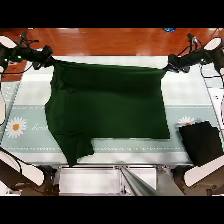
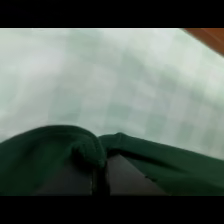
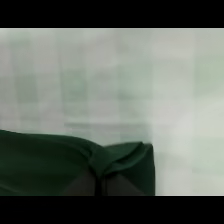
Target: Fold the shirts.
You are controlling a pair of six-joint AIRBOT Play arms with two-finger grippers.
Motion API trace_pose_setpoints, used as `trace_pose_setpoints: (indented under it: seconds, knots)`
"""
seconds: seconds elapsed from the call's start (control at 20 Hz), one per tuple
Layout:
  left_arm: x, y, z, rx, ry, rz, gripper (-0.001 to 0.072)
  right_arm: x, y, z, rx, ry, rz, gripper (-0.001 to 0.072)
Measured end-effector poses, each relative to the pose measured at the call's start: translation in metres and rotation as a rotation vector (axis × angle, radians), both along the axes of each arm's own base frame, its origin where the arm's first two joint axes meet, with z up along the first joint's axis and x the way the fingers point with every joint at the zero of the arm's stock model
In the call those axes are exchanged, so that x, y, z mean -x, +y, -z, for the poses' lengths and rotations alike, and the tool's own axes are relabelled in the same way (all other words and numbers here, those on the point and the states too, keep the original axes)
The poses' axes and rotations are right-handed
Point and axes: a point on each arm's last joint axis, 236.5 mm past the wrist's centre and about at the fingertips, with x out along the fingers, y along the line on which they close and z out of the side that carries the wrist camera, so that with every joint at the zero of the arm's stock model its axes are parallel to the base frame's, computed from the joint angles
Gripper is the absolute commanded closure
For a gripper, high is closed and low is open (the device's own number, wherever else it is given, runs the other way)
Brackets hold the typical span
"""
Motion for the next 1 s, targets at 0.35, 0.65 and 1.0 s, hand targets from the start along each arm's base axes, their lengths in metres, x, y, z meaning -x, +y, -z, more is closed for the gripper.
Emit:
trace_pose_setpoints:
  seconds: [0.35,0.65,1.0]
  knots:
    - [0.104,0.001,0.047,-0.045,0.301,0.215,0.0684,0.067,-0.004,0.022,0.029,0.231,-0.126,0.0688]
    - [0.165,-0.011,0.087,0.003,0.484,0.285,0.0683,0.113,0.002,0.065,-0.003,0.4,-0.149,0.0687]
    - [0.185,-0.015,0.096,0.025,0.547,0.305,0.02,0.118,0.003,0.078,-0.01,0.412,-0.128,0.0301]
